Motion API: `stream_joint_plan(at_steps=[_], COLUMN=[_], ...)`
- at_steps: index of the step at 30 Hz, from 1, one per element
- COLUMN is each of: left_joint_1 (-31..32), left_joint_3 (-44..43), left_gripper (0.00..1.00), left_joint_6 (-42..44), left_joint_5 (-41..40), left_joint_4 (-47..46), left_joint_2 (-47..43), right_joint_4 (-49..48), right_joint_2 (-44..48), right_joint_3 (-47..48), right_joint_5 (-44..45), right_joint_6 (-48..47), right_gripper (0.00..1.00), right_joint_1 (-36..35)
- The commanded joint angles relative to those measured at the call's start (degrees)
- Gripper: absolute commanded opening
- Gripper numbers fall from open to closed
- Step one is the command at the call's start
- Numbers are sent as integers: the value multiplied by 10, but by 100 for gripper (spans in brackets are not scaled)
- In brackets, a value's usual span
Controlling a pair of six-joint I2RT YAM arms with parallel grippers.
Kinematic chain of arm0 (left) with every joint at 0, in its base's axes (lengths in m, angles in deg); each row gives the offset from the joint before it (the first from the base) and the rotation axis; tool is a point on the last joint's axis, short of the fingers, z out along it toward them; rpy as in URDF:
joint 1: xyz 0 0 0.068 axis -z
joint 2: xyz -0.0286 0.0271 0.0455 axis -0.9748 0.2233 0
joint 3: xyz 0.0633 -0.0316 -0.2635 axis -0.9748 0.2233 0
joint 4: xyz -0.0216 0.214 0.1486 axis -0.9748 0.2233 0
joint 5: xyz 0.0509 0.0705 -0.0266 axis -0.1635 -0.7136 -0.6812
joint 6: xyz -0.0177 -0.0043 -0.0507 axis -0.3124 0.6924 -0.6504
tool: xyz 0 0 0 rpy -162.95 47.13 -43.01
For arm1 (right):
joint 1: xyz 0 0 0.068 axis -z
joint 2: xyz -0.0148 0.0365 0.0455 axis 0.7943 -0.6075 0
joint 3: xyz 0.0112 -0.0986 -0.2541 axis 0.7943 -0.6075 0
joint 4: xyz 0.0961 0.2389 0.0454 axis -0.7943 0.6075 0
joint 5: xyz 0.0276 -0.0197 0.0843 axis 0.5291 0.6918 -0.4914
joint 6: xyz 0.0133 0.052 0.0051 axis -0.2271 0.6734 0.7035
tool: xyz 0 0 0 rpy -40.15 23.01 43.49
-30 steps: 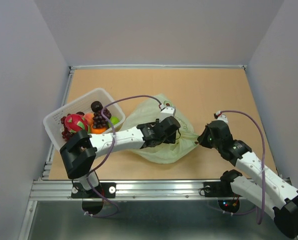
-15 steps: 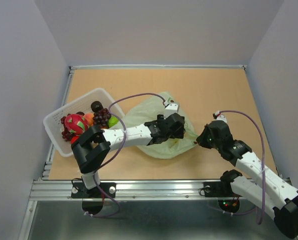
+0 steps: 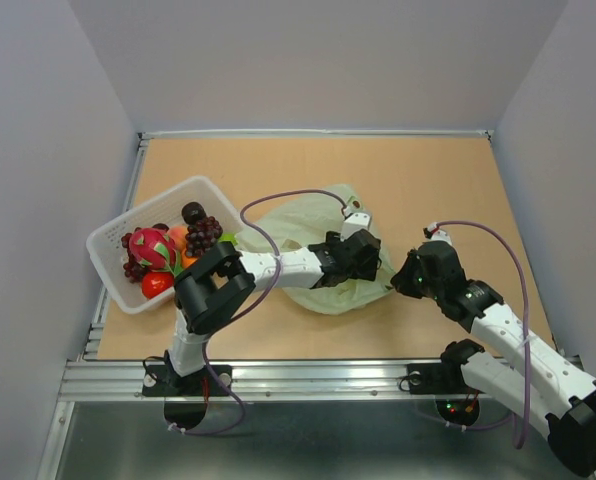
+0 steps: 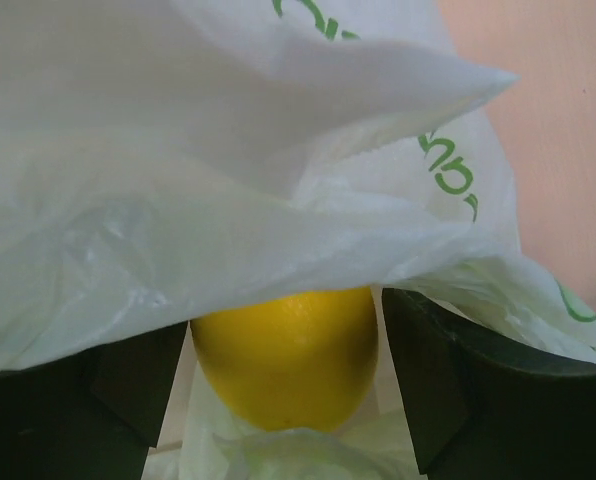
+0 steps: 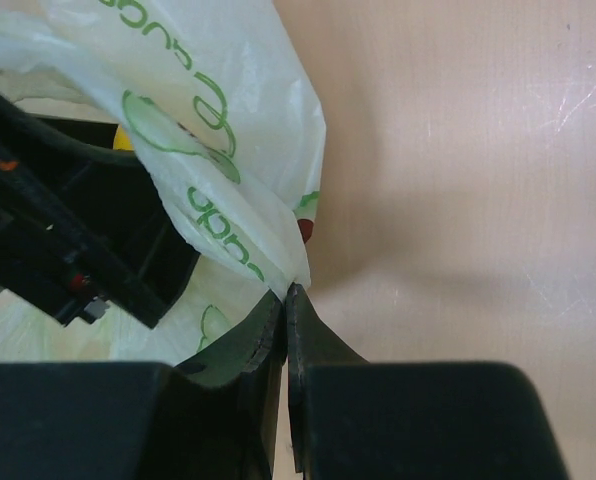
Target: Untie the knot of the plastic bag and take out the fruit
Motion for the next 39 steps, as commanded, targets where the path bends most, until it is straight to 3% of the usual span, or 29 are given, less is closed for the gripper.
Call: stream_joint_plan(at_steps=[1, 7, 14, 28, 31, 35, 39], left_joint_1=[-1, -1, -1, -5, -19, -59, -139], left_joint_3=[-31, -27, 45, 108, 102, 101, 117], left_gripper=[85, 58, 14, 12, 12, 12, 6], left_joint_6=[16, 24, 58, 163, 141, 110, 80], left_joint_5=[6, 1, 4, 165, 130, 18, -77], left_joint_4=[-16, -16, -15, -13, 18, 96, 180], left_joint_2=[16, -2, -110, -409, -463, -532, -587], right_joint_4=[-26, -25, -25, -24, -22, -14, -12], right_joint_2=[4, 7, 5, -107, -133, -144, -119], right_joint_3=[-18, -16, -2, 96, 132, 176, 200], right_joint_5=[-6, 10, 61, 211, 269, 348, 475], right_joint_6=[-6, -9, -10, -49, -65, -90, -118], right_gripper=[10, 10, 10, 10, 10, 10, 10], right_joint_1=[2, 2, 2, 2, 3, 19, 43])
